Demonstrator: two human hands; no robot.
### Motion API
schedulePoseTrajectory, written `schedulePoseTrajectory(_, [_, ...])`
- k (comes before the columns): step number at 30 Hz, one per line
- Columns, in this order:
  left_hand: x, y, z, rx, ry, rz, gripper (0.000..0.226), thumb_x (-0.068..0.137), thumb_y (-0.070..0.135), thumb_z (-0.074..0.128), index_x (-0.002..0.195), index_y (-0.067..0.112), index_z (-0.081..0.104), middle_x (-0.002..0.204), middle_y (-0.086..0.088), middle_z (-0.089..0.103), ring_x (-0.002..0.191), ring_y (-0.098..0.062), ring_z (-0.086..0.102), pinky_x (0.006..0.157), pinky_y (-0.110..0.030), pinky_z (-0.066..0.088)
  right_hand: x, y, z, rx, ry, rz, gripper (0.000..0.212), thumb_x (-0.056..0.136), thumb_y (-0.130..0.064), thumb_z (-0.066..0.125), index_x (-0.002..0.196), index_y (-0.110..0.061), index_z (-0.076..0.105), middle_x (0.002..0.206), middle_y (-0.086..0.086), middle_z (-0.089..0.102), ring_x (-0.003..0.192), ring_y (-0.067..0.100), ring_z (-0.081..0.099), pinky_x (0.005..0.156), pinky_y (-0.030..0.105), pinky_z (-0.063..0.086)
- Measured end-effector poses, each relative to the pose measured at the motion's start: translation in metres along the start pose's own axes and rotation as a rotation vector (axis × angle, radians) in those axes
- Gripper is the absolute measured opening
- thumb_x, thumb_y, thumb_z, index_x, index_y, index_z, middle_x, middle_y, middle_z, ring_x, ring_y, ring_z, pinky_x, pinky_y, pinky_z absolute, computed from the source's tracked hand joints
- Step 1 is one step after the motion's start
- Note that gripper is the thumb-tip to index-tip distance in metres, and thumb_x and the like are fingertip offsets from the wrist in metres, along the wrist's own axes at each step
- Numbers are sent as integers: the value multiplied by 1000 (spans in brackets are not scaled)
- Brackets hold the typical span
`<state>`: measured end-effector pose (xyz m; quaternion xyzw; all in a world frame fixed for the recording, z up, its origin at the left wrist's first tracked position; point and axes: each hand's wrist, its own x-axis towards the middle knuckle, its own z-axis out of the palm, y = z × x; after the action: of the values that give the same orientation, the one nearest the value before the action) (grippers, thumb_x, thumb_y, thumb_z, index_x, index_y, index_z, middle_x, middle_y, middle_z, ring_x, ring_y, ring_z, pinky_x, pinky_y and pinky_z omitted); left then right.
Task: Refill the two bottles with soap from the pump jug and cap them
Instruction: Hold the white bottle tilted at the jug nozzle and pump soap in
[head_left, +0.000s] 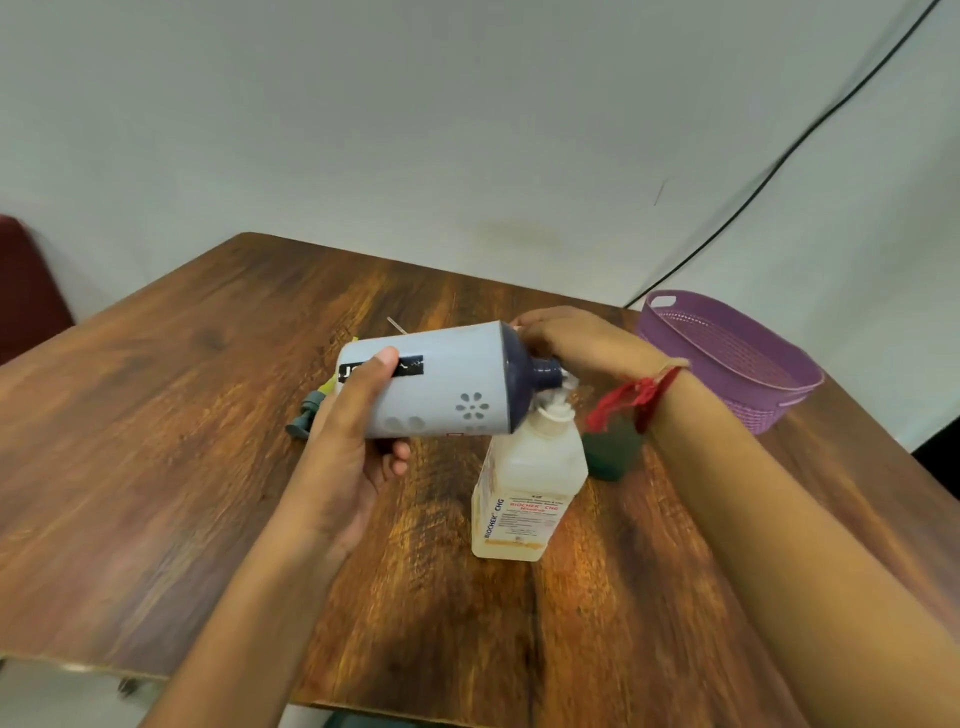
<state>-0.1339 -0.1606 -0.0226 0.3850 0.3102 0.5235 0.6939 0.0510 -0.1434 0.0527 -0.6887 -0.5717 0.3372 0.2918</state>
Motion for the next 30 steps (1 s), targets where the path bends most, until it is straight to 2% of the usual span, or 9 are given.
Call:
schedulePoseTrajectory(3, [0,-1,-2,21,30,19,54,55,58,65,97,23,61,71,-1,57,43,-5,44,35,-15,38,-5,6,9,291,17,13,30,92,5,36,84,-8,61,87,8,60,71,16,56,51,18,50])
schedulePoseTrajectory(7, [-2,-2,-2,29,42,-12,48,66,54,64,100,21,59,74,-2,55,43,-5,43,35,-14,38,-4,8,11,185,63,-13,33,91,6,34,82,-9,61,86,6,60,66,13,54,44,14,47])
schedulePoseTrajectory(9, [-2,0,-2,22,29,-15,41,70,51,59,99,22,59,74,-2,56,43,-5,43,35,-14,39,-1,2,6,98,75,-45,31,93,2,38,78,-12,61,84,4,59,69,12,54,49,15,46])
schedulePoseTrajectory(12, [0,2,0,10,21,-12,41,70,51,58,98,21,59,75,-4,56,42,-5,43,36,-14,39,2,-4,0,-24,-30,-80,25,96,-6,43,79,-13,61,85,1,59,74,10,54,64,17,45])
schedulePoseTrajectory(16, [-1,-2,-1,28,35,8,40,72,51,57,98,21,60,77,-5,56,44,-5,42,36,-14,38,3,4,6,107,-61,9,31,93,1,40,84,-19,61,97,5,61,74,11,58,50,13,47])
schedulePoseTrajectory(19, [-3,-5,-1,37,62,6,40,71,52,56,97,22,59,73,-2,56,42,-6,41,34,-15,36,-2,11,11,163,-70,3,34,91,5,38,85,-18,62,97,4,62,75,12,58,53,15,48])
schedulePoseTrajectory(22, [-2,-3,0,31,48,-8,41,70,52,56,98,22,58,73,-2,56,42,-6,42,34,-15,37,-1,6,7,169,7,-24,26,93,2,41,84,-10,62,90,3,60,70,10,56,48,11,47])
schedulePoseTrajectory(26, [1,2,0,32,31,6,46,72,52,57,104,18,59,78,-6,55,43,-6,43,35,-15,38,3,-1,2,9,15,-83,29,96,-7,43,76,-20,59,85,-4,59,73,4,53,57,7,44])
schedulePoseTrajectory(30, [0,-1,-1,38,67,-10,39,70,52,57,95,23,60,72,-2,57,42,-6,41,34,-15,36,-2,11,14,142,51,-20,31,93,0,38,79,-15,61,99,9,60,75,13,56,53,15,47])
